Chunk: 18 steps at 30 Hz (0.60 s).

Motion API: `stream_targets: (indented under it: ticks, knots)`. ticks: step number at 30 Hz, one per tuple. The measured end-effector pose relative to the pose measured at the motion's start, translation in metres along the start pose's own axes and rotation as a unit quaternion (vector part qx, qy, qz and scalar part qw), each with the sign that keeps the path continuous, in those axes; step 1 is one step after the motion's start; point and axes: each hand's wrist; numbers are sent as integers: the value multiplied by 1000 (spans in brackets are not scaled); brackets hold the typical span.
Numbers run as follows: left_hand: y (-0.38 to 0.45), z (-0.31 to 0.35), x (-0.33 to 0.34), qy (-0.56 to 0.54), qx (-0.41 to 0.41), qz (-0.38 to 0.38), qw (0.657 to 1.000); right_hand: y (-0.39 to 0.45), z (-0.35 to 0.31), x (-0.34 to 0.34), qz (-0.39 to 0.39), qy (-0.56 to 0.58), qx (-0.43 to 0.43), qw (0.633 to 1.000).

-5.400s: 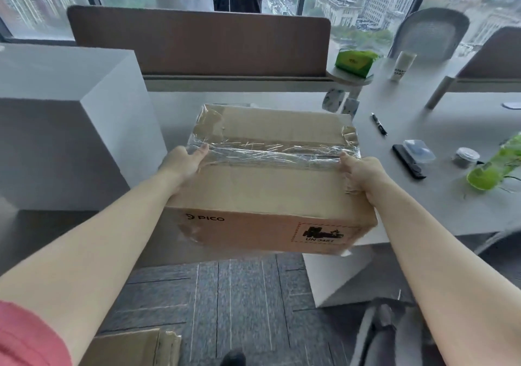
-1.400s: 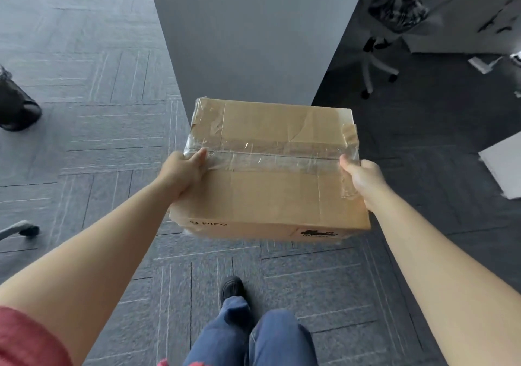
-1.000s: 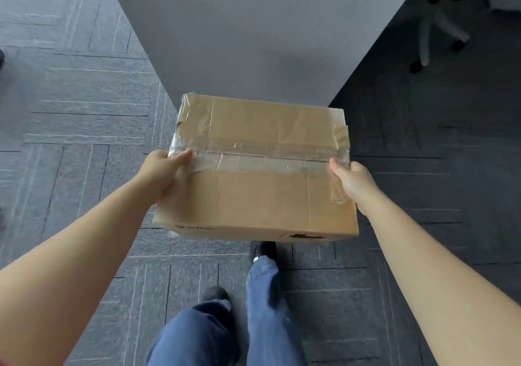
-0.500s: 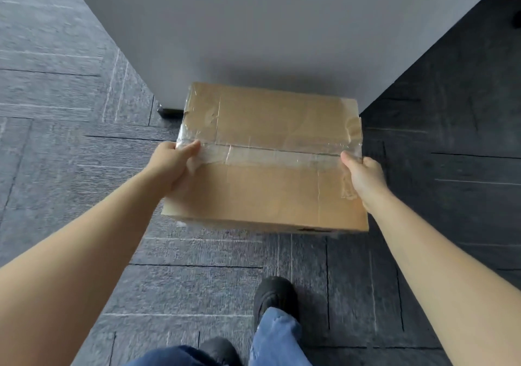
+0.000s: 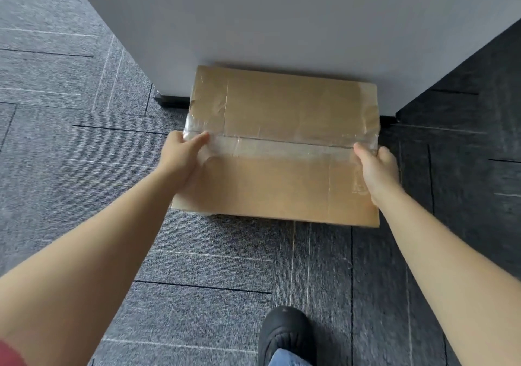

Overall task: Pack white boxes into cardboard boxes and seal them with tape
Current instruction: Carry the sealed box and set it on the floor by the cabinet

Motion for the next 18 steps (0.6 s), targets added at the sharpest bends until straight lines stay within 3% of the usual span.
stream_targets:
  ticks: [4,8,13,18]
  knots:
    - [0,14,-3,116,-29,-16,993,-6,-12,-5,-35,-66,25,997]
    - [-27,49,-9,192,0,22,981,-35,-44,-16,-32,-133,2,991]
    - [-111,124,-33,63,52,-122,989,-119,-125,-36,-84,-118,-48,988]
    - [-236,212,-105,11,49,-127,991,-241,-234,-64,-171,-80,-50,981]
Point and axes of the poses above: each hand's wrist, its own y-axis towards the middle knuckle, its own x-axis out of the palm, z = x × y, and after that the axes turned 12 degrees about -z, right-handed
